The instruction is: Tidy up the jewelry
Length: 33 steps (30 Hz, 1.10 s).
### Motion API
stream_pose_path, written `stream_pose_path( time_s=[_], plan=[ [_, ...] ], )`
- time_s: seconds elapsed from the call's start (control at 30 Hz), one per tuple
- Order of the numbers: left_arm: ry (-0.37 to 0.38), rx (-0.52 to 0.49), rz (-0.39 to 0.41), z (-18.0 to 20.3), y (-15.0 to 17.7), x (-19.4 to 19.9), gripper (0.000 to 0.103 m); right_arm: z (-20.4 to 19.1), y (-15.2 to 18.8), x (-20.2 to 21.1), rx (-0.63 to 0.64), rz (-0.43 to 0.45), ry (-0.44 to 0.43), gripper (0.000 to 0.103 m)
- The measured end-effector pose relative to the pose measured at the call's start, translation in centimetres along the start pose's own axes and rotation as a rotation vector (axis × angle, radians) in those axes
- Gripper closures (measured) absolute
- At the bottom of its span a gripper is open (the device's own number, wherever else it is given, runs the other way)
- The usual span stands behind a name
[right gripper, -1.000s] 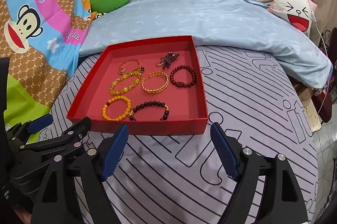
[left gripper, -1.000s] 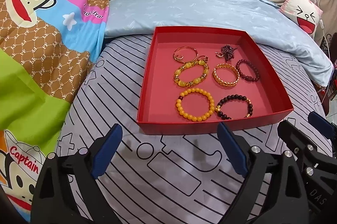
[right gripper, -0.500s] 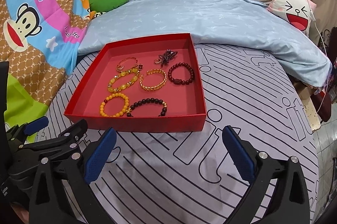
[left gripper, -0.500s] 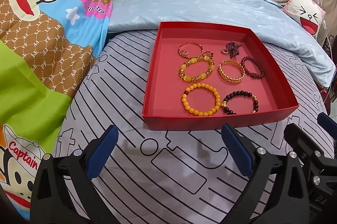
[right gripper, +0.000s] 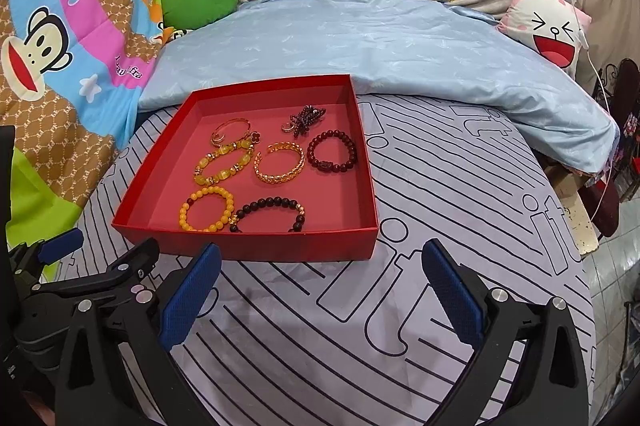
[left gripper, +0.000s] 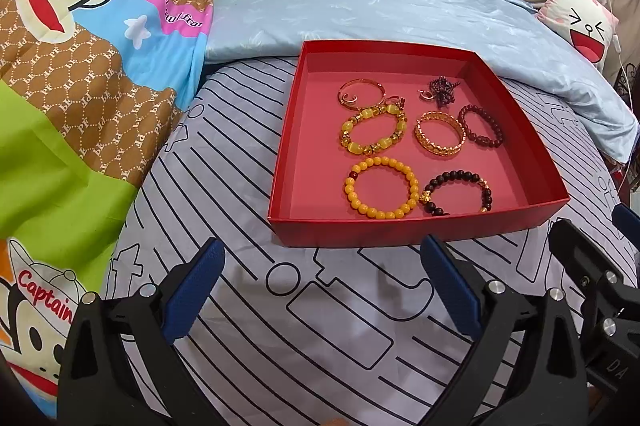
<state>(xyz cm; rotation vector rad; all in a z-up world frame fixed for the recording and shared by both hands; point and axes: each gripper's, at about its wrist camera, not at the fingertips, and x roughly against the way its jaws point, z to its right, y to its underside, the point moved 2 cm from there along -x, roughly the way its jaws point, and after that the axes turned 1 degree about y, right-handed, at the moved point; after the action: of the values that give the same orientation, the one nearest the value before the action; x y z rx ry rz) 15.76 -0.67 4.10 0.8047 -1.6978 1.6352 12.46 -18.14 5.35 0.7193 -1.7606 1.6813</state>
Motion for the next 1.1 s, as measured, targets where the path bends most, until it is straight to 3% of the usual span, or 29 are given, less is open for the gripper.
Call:
stream_pose_path(
  time_s=[1.1],
  plan=[
    [-0.013,-0.003,-0.003,-0.34,0.05,-0.06,0.009,-0.09,0.29,0.09,0.001,0.002,0.006,0.006]
  ],
)
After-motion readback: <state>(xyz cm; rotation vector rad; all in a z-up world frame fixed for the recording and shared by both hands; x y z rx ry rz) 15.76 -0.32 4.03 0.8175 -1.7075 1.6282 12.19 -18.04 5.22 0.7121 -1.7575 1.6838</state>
